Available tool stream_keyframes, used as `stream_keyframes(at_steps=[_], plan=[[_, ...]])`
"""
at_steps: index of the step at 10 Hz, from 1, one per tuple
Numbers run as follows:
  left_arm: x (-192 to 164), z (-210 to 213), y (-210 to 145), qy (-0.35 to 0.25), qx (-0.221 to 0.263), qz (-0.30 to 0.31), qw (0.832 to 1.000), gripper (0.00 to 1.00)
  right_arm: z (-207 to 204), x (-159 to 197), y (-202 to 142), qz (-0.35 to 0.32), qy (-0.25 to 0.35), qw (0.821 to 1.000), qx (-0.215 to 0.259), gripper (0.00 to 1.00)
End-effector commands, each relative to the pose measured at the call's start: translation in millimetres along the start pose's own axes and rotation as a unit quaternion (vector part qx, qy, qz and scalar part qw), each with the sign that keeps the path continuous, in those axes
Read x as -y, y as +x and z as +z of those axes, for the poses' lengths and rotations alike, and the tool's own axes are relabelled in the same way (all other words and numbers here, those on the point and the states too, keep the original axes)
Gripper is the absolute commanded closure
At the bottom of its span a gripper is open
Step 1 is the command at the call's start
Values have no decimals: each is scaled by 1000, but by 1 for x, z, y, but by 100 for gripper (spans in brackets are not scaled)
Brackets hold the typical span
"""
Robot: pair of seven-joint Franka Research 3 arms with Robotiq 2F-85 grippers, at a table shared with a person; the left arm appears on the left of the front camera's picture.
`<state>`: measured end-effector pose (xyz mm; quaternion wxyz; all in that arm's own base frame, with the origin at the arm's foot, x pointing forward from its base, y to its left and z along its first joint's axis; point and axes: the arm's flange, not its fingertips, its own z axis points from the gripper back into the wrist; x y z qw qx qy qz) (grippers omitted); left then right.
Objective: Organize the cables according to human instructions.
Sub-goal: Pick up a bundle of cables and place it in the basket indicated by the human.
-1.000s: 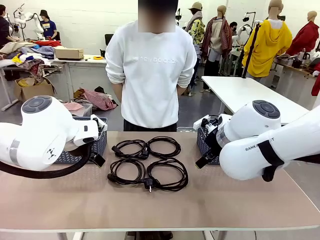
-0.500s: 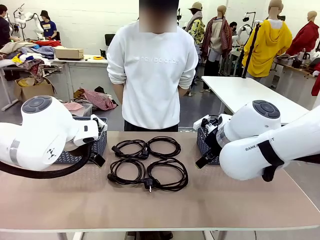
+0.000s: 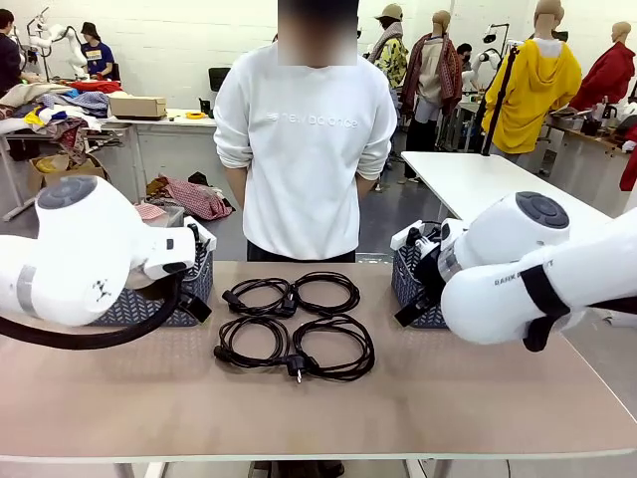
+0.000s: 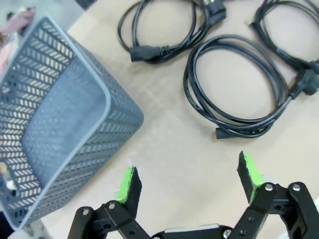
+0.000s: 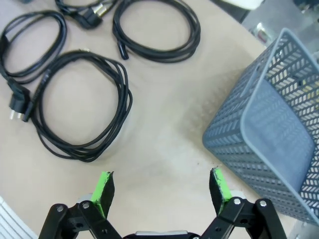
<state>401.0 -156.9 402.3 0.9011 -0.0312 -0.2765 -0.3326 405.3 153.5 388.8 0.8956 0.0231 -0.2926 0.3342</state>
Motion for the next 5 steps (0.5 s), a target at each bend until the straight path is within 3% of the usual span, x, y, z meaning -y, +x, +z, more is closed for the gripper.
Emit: stream_keyframes(at_steps=[1,5], plan=[[-23,37,5,-46,13,-43,998,0,20,34,-2,27,53,998,33,0],[-61,83,19,-99,32,-80,991,0,56,74,-3,55,103,989,91,0]])
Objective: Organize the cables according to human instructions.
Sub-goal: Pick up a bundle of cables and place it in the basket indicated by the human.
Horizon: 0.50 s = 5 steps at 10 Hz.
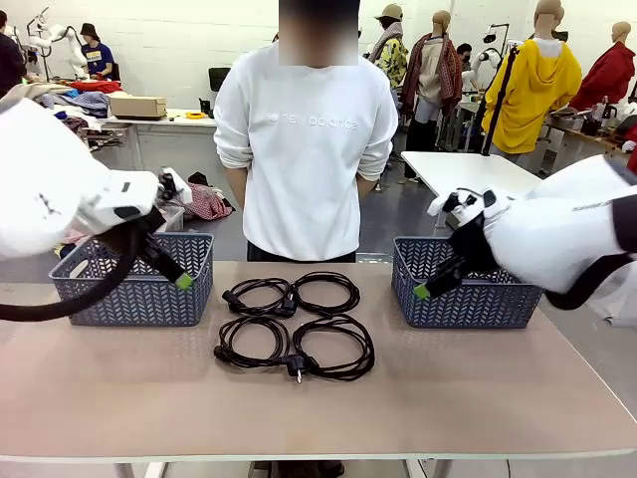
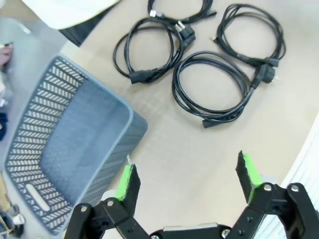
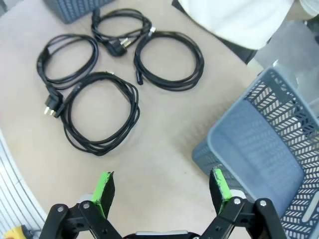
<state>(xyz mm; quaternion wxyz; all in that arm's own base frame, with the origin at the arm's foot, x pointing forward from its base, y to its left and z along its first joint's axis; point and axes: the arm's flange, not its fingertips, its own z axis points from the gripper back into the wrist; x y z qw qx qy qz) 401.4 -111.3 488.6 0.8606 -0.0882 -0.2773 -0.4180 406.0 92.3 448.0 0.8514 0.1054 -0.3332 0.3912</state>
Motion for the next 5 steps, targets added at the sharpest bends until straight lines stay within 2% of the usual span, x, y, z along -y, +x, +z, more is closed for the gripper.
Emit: stream_keyframes(at_steps=[1,5], plan=[[-21,9,0,-38,19,2,999,0,4,25,-3,15,36,999,30,0],[-45,36,-14,-93,53,2,994,0,23,49,-15,18,80,994,74,0]])
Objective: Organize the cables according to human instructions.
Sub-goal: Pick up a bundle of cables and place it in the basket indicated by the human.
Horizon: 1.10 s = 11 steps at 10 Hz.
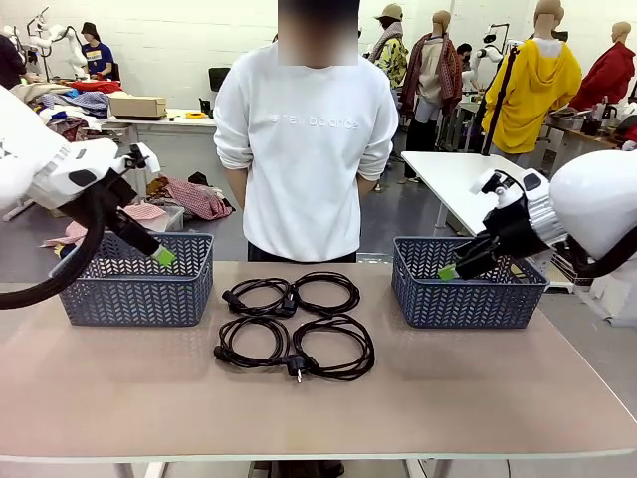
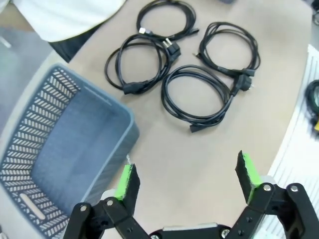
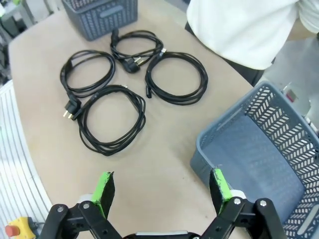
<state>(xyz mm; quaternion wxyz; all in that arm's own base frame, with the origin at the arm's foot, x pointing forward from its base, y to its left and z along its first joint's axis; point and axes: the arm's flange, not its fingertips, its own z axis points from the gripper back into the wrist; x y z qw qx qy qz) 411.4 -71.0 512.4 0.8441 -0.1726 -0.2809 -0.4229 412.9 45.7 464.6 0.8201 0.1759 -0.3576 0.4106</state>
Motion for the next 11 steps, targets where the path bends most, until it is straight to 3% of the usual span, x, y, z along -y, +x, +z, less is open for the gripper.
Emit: stream_keyframes(at_steps=[1,7,9,11], plan=[[-13,12,-8,-23,11,-22,999,0,-1,15,-4,10,19,1000,22,0],[-43,24,-30,-36,45,-33,998,0,19,27,-14,9,30,997,67,0],[-53,24,-30,-35,46,-5,998,0,22,24,-14,25,23,997,69,0],[-39,25,-33,-23,36,-20,999,0,25,24,-15,-3,25,998,58,0]])
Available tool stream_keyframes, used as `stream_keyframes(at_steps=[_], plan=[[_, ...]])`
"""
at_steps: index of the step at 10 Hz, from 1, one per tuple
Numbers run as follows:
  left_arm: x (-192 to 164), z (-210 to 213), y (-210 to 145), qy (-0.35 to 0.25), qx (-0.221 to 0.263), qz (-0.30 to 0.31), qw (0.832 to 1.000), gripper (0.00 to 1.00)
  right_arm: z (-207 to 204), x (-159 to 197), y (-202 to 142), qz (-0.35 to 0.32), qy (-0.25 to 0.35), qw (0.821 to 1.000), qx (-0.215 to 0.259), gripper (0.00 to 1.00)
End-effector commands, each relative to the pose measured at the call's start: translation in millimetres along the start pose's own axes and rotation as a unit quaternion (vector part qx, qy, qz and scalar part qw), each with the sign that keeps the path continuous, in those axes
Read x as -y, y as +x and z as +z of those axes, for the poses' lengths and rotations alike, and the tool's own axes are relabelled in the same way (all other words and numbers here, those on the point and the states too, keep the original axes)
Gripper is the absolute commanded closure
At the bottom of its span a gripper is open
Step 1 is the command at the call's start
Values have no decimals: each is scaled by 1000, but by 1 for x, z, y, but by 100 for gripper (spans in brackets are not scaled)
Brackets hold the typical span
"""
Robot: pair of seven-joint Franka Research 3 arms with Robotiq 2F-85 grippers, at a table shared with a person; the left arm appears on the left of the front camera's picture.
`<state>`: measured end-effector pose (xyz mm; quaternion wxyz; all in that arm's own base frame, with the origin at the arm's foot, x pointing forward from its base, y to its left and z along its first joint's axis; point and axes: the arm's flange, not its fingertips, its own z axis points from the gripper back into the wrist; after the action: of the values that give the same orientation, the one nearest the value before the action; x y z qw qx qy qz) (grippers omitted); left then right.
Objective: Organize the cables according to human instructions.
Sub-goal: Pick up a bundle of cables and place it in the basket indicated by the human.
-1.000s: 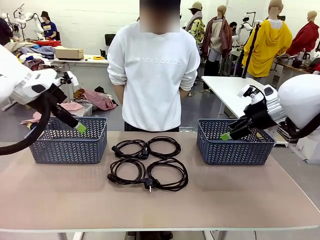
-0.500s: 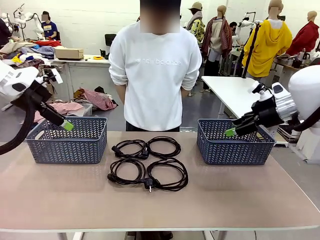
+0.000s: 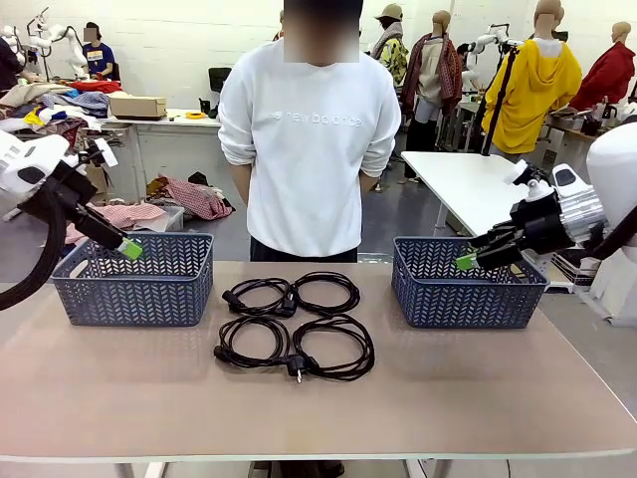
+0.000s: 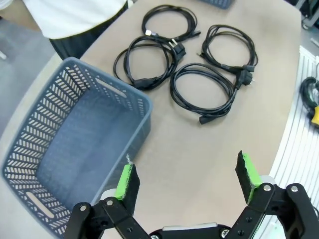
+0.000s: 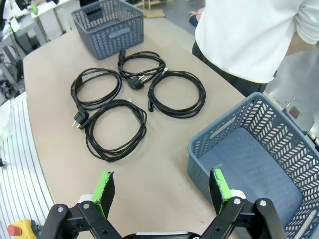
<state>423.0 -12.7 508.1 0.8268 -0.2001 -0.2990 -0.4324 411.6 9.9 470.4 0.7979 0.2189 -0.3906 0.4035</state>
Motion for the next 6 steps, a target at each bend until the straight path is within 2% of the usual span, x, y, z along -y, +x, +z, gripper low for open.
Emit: stream_keyframes(at_steps=[1,6], plan=[[4,1,0,-2,6,-9,1000,0,-1,3,1,4,2,1000,4,0],[4,1,0,-2,6,-9,1000,0,-1,3,1,4,2,1000,4,0]])
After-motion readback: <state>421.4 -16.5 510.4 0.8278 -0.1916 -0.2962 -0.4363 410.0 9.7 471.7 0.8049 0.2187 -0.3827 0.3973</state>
